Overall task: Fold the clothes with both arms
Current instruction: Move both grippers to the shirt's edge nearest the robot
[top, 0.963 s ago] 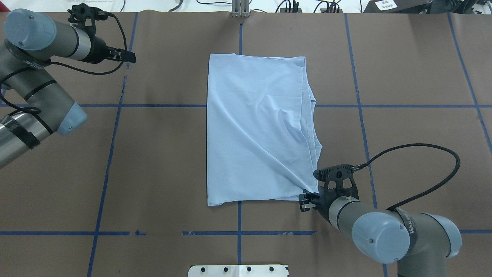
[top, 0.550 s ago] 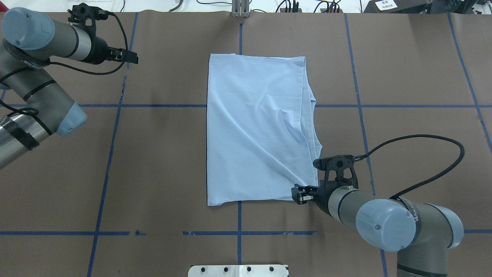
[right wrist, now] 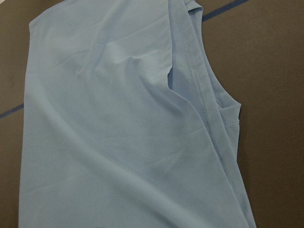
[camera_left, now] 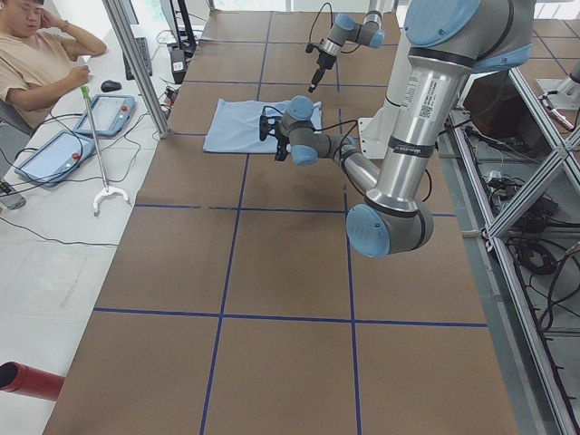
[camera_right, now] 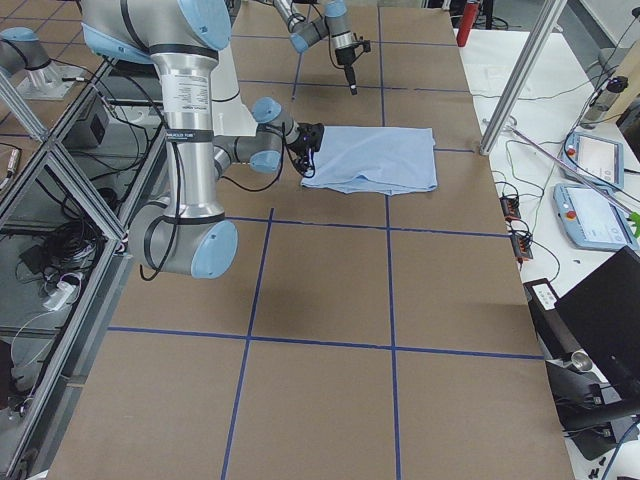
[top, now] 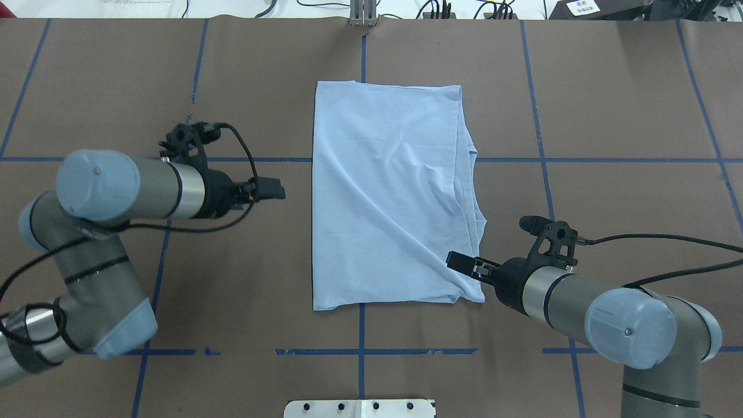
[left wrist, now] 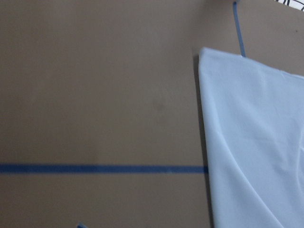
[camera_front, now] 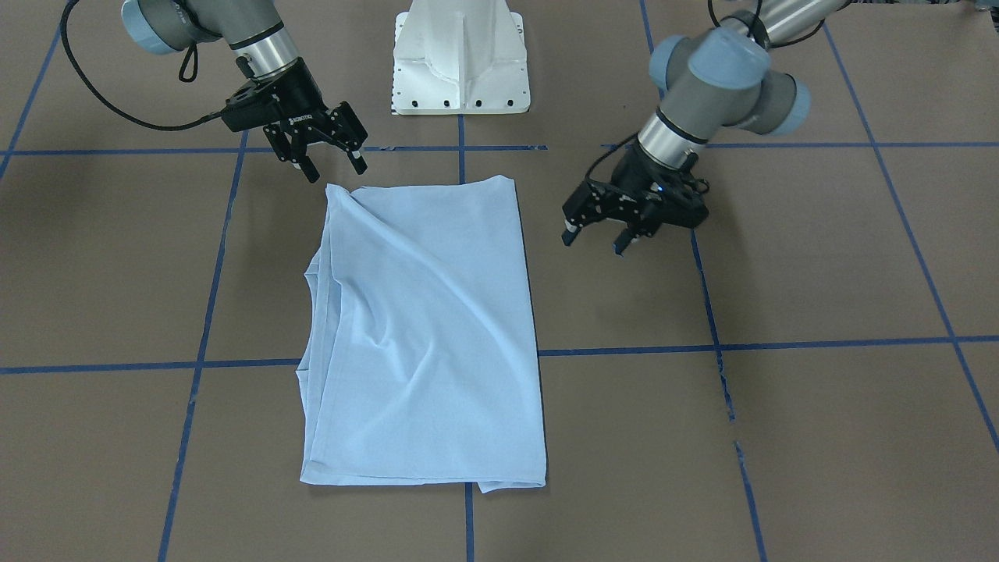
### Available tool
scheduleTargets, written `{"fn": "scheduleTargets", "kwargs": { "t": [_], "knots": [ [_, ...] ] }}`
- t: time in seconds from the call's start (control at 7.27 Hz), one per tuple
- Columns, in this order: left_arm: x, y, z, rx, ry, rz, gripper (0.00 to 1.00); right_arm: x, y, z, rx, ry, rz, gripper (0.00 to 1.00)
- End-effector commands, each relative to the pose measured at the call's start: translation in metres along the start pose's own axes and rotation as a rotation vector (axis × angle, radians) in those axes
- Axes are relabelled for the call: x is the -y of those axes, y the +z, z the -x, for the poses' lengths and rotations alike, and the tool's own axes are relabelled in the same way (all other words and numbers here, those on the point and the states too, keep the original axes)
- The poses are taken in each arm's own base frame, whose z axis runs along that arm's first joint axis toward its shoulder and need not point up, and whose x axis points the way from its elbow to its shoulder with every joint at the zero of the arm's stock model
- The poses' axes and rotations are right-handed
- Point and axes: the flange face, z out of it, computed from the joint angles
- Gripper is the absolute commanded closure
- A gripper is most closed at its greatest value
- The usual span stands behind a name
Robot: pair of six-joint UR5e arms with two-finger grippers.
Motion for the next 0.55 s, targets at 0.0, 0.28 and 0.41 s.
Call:
{"fn": "scheduleTargets", "kwargs": {
  "t": [0.0, 0.28, 0.41],
  "knots": [
    [-0.102, 0.017, -0.03, 0.057, -0.112, 0.032, 0.0, 0.025, 0.005, -0.005, -0.051, 0.07, -0.053, 0.04],
    [-0.138, 0.037, -0.046, 0.122, -0.167, 0.057, 0.1, 0.032, 0.007, -0.008, -0.063, 0.072, -0.066, 0.04],
    [-0.142, 0.047, -0.042, 0.141, -0.189, 0.052, 0.24, 0.031, 0.009, -0.009, -0.066, 0.071, -0.065, 0.04]
  ]
}}
